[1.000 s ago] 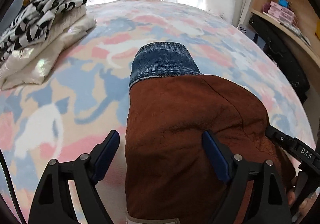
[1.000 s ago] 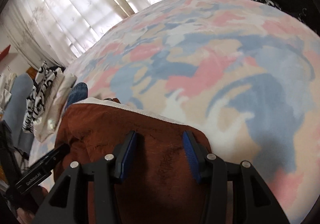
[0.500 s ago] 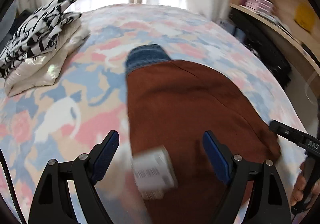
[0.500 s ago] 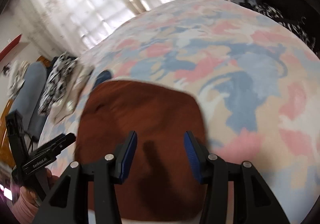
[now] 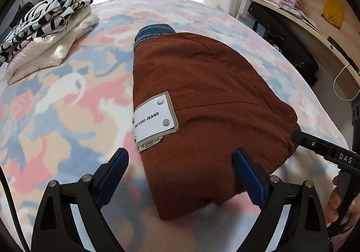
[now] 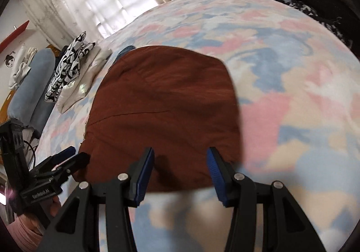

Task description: Fold large clothes

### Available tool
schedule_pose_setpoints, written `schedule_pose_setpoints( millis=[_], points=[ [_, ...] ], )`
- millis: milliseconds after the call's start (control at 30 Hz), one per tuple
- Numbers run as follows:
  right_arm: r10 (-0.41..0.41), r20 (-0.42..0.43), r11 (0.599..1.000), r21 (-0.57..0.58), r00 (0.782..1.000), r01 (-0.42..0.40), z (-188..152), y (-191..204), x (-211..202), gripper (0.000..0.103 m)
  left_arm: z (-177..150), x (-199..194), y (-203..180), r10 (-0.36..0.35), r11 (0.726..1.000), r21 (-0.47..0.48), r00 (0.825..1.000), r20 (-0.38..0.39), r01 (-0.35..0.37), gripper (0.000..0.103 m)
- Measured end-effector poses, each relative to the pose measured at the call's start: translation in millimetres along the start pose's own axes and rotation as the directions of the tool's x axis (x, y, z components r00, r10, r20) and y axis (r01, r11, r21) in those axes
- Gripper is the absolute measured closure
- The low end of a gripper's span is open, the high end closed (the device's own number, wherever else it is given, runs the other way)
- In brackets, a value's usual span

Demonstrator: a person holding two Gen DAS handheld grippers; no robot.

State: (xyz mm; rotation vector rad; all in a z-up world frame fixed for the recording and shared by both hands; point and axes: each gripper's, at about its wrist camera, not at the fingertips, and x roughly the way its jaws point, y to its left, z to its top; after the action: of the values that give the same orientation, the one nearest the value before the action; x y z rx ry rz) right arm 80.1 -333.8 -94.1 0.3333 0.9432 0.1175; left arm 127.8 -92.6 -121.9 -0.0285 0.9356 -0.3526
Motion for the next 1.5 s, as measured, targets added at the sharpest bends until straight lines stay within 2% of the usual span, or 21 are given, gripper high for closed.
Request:
schedule_pose_setpoints(
  millis=[200, 267, 367, 467, 700, 767, 967, 1200, 1500],
  points=[
    [-0.009, -0.015, 1.000, 0.010, 1.000, 0.009, -7, -7, -16, 0.053, -2, -7, 1, -0.039, 0.999, 0.004, 0.997, -0.065, 0.039, 0.010],
    [-0.005, -0.016, 1.000, 0.011, 1.000, 0.006, -8, -8, -21, 0.049, -2, -11, 2, -0.037, 0.999, -0.001, 0.996, -0.078, 0.037, 0.010],
    [0.008, -0.018, 1.000, 0.018, 1.000, -0.008, -9, -10, -28, 0.042, -1, -18, 4, -0.047, 0.999, -0.009, 0.995, -0.083, 0.047, 0.010],
    [0.015, -0.026, 1.000, 0.025, 1.000, -0.014, -7, -10, -33, 0.039, 1, -23, 8, -0.057, 0.998, -0.038, 0.995, -0.087, 0.053, 0.010],
    [0.048, -0.051, 0.997, 0.069, 0.998, -0.044, 1, -24, -35, 0.037, 14, -25, 20, -0.075, 0.995, -0.076, 0.994, -0.074, 0.070, 0.010],
    [0.062, -0.055, 0.994, 0.088, 0.997, -0.057, 4, -28, -34, 0.034, 17, -23, 22, -0.084, 0.993, -0.087, 0.994, -0.076, 0.078, 0.010],
    [0.098, -0.071, 0.988, 0.129, 0.993, -0.088, 11, -39, -27, 0.033, 23, -9, 28, -0.136, 0.985, -0.124, 0.986, -0.098, 0.123, 0.010],
    [0.135, -0.079, 0.977, 0.178, 0.988, -0.119, 19, -49, -15, 0.033, 24, 8, 39, -0.191, 0.966, -0.201, 0.974, -0.121, 0.164, 0.010],
    [0.189, -0.087, 0.951, 0.263, 0.978, -0.161, 31, -72, 7, 0.033, 21, 37, 57, -0.314, 0.907, -0.344, 0.935, -0.167, 0.243, 0.010]
  ],
)
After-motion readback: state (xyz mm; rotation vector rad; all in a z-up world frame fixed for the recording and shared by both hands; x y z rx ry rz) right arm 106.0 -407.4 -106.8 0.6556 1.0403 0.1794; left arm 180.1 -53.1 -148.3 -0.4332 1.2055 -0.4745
